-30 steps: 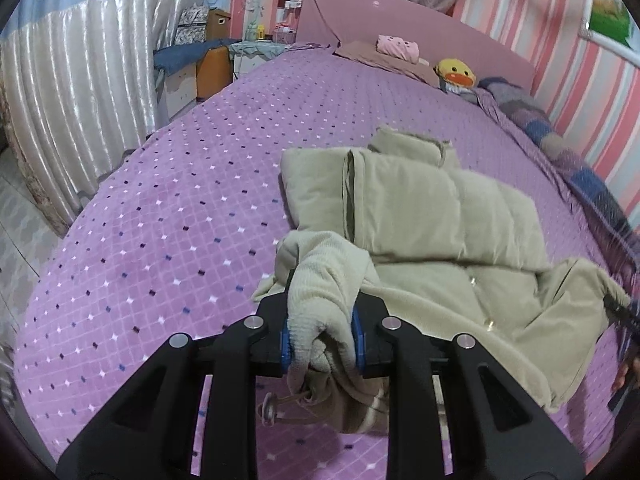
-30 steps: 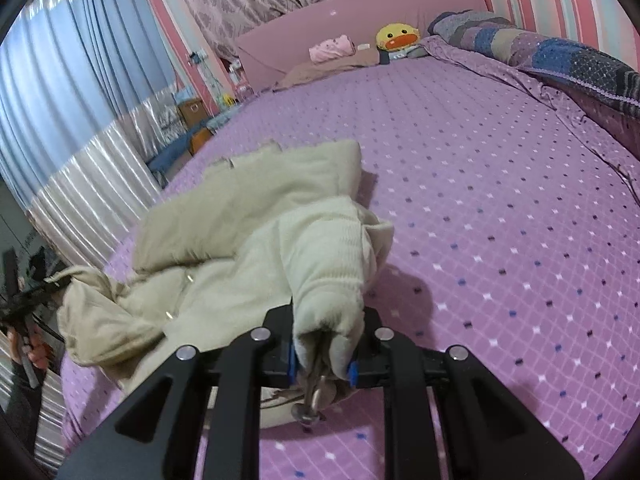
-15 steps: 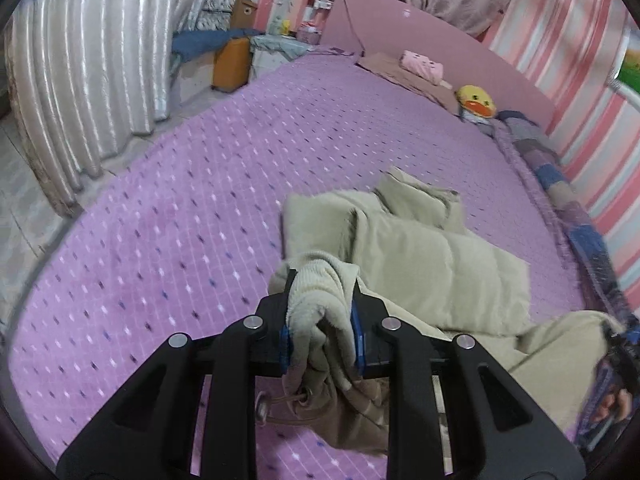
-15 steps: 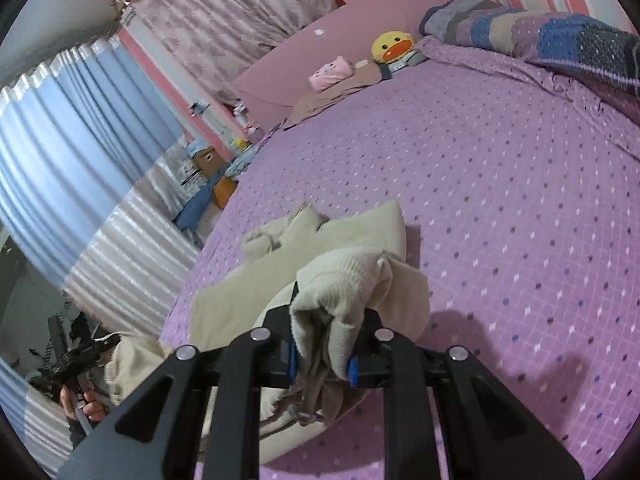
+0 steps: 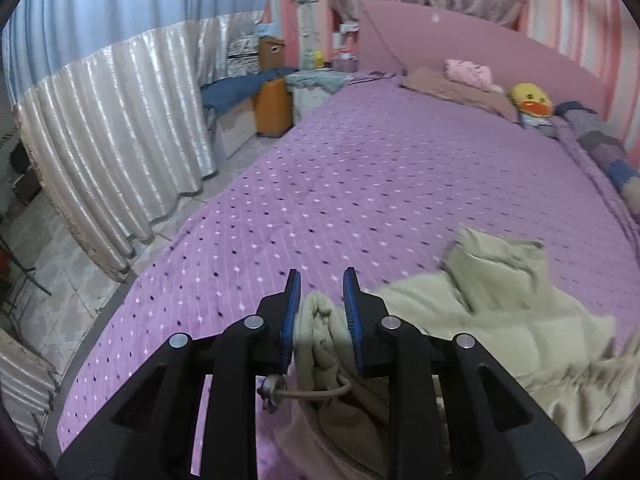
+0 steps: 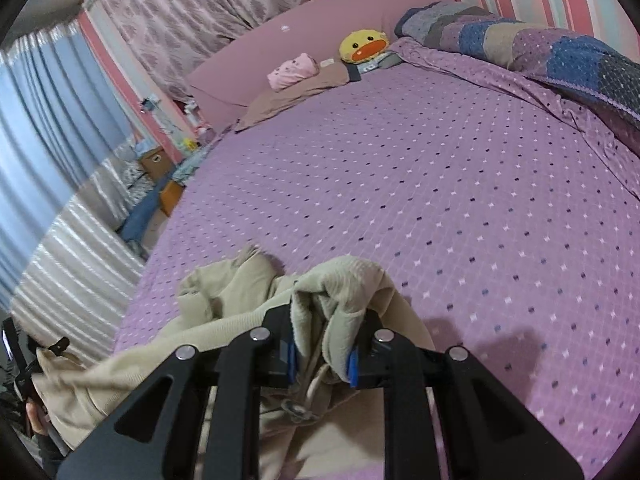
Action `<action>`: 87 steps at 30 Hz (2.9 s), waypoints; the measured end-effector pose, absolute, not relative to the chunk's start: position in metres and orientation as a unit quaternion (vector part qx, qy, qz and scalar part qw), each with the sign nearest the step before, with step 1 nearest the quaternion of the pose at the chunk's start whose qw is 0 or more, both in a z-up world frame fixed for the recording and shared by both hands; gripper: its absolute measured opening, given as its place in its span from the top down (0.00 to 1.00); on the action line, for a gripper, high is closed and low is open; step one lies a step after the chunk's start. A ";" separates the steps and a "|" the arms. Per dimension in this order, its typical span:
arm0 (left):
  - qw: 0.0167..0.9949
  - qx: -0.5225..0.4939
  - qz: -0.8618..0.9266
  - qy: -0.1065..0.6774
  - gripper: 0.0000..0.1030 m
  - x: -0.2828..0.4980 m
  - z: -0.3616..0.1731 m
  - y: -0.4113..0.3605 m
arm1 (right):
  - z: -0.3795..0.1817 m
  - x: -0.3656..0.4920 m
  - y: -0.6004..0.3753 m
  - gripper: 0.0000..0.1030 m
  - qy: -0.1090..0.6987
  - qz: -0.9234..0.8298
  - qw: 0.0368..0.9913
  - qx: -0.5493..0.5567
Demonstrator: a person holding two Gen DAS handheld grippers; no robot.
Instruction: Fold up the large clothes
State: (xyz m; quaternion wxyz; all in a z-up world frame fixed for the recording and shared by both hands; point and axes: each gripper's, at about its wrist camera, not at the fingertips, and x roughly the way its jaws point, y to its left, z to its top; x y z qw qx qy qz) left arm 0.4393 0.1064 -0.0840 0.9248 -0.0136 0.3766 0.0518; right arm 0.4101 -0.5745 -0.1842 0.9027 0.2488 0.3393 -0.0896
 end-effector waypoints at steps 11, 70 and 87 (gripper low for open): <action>0.888 0.046 0.127 0.439 0.99 0.547 -0.182 0.094 | -0.258 0.508 -0.580 0.83 0.397 -0.142 0.873 0.245; 0.887 0.081 0.028 0.454 0.87 0.553 -0.170 -0.009 | -0.236 0.553 -0.537 0.94 0.387 -0.120 0.912 0.063; 0.865 0.055 0.051 0.496 1.00 0.607 -0.246 0.006 | -0.320 0.613 -0.550 0.97 0.453 -0.139 0.877 0.080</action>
